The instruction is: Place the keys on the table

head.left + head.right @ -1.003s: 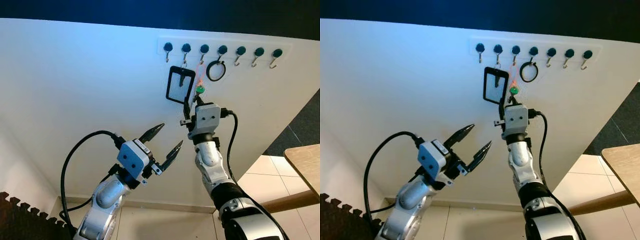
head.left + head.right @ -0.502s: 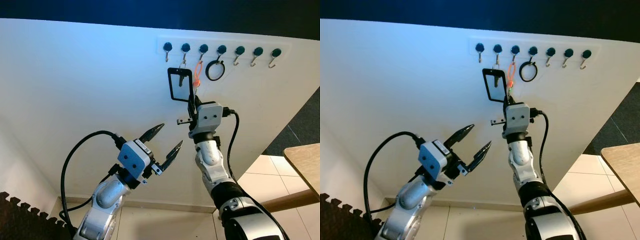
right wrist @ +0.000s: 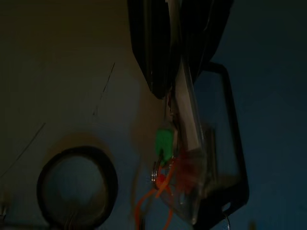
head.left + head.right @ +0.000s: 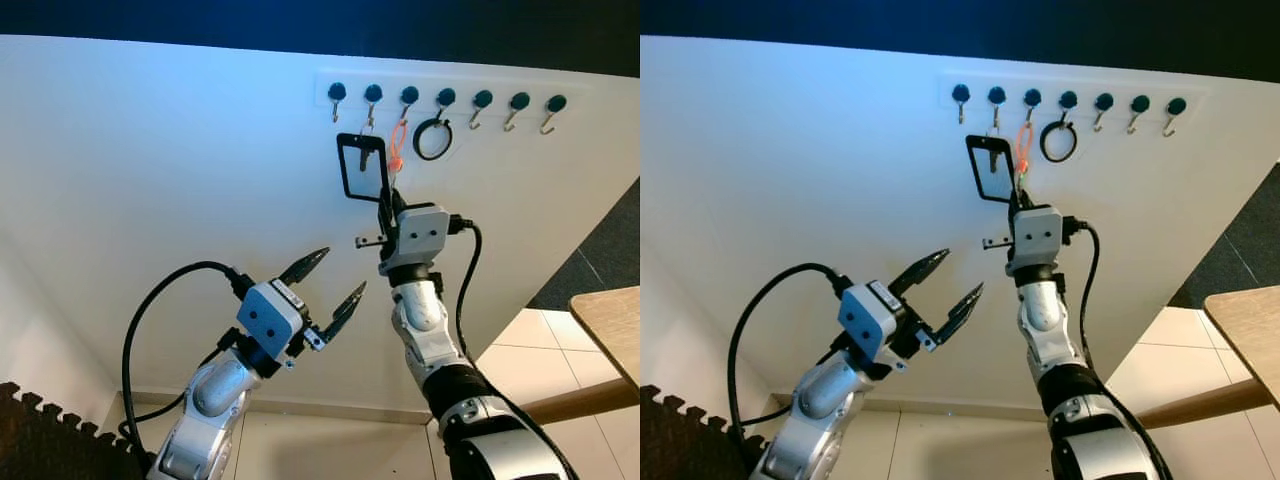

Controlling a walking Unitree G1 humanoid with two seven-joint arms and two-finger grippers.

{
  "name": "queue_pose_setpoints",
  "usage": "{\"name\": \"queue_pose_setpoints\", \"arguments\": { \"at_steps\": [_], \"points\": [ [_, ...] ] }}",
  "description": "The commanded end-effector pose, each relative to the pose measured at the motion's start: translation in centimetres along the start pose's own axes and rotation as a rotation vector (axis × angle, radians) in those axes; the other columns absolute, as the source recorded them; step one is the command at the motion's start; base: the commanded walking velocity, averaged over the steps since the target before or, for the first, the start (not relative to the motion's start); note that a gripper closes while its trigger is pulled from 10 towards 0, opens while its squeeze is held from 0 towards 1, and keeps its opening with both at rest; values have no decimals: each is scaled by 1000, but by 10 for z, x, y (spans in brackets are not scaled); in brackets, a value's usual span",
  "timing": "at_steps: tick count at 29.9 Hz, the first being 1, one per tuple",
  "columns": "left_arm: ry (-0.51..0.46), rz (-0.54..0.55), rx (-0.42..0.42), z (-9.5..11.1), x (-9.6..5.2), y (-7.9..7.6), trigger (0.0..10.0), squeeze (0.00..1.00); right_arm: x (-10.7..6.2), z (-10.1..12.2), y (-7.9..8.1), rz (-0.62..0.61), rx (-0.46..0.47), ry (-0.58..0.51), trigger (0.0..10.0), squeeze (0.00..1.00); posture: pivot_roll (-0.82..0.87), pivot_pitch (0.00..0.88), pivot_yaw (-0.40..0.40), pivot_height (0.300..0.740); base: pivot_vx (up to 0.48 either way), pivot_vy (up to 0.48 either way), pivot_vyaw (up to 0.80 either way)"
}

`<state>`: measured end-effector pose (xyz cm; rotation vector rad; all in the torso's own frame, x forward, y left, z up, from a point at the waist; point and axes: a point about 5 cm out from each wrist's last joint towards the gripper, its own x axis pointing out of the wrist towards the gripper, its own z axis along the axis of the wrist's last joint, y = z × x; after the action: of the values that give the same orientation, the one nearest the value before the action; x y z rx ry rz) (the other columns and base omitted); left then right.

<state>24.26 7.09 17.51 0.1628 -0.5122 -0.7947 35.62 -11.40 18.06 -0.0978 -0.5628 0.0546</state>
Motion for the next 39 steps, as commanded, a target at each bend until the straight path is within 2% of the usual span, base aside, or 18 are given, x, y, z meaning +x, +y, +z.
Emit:
{"name": "queue_pose_setpoints", "arguments": {
  "at_steps": [1,13,19,20,22,23,27,28,30,31,32,33,39],
  "points": [
    [-6,-27,24,4,0,-1,10000,0,5,7,-8,-48,9,-36,10000,0,74,89,-45,740,0,0,0],
    [-4,-36,24,4,0,-3,10000,0,15,18,-7,-54,25,-73,10000,0,74,80,-48,740,0,0,0],
    [-1,-41,28,3,0,-4,10000,0,11,8,-4,-27,31,-11,10000,0,75,76,-50,740,0,0,0],
    [-1,-41,28,3,0,-4,10000,0,10,6,-3,-22,33,-3,10000,141,75,77,-51,740,0,0,0],
    [-1,-41,29,3,0,-4,10000,0,9,6,-2,-19,35,1,10000,141,76,77,-51,740,0,0,0],
    [0,-41,30,3,0,-3,10000,0,8,4,-1,-15,35,10,10000,1000,77,79,-51,740,0,0,0],
    [3,-41,31,3,0,-4,10000,0,6,0,-1,-16,36,38,10000,1000,76,80,-49,740,0,0,0],
    [5,-43,32,3,0,-4,10000,0,6,-1,-1,-21,36,48,10000,914,76,80,-48,740,0,0,0],
    [5,-43,32,3,0,-4,10000,0,6,-1,-1,-21,36,48,10000,914,76,80,-48,740,0,0,0],
    [6,-44,32,3,0,-4,10000,0,6,-2,-1,-24,36,55,10000,565,76,80,-48,740,0,0,0],
    [6,-44,32,3,0,-4,10000,0,6,-2,-1,-24,36,55,10000,565,76,80,-48,740,0,0,0],
    [7,-45,33,2,0,-4,10000,0,6,-3,-2,-26,37,64,10000,0,75,80,-48,740,0,0,0],
    [8,-44,35,2,0,-4,10000,0,4,-6,-3,-30,39,83,10000,0,76,84,-49,740,0,0,0]
  ]
}}
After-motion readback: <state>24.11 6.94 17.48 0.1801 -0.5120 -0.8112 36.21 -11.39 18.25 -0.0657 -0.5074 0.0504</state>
